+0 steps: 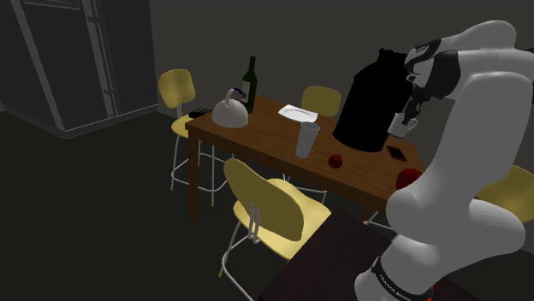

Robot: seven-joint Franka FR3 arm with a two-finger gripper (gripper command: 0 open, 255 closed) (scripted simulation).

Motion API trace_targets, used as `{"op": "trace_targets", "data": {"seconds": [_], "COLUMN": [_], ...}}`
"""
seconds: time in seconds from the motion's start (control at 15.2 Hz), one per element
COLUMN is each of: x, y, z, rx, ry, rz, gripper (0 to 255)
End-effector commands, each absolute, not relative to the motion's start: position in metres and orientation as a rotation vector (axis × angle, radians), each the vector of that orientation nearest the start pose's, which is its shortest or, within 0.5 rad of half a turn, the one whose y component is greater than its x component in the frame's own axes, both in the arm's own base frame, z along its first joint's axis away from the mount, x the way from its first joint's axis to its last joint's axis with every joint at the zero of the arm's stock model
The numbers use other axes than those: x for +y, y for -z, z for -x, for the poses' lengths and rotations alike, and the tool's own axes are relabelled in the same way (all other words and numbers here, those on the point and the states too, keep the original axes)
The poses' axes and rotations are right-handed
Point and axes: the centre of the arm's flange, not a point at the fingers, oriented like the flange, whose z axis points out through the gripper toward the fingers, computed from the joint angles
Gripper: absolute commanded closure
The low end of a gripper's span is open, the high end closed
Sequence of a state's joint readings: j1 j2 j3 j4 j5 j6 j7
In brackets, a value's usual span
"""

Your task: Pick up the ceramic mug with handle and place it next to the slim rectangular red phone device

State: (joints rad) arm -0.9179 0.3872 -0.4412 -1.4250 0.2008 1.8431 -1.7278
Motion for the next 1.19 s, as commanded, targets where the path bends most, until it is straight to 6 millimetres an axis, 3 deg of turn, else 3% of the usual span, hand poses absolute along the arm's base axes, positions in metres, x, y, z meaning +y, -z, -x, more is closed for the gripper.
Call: {"op": "trace_targets", "data": {"seconds": [0.0, 0.33, 0.66, 1.12], "x": [-0.644, -0.644, -0.649, -0.649], "y": [-0.512, -0.537, -0.539, -0.502], "z": [-0.206, -0.206, -0.141, -0.141], "rx": [-0.574, -0.574, -0.574, -0.574], "ry": [0.063, 0.063, 0.063, 0.063], "rz": [3.163, 3.163, 3.163, 3.163], "gripper": [255, 255, 255, 255]}}
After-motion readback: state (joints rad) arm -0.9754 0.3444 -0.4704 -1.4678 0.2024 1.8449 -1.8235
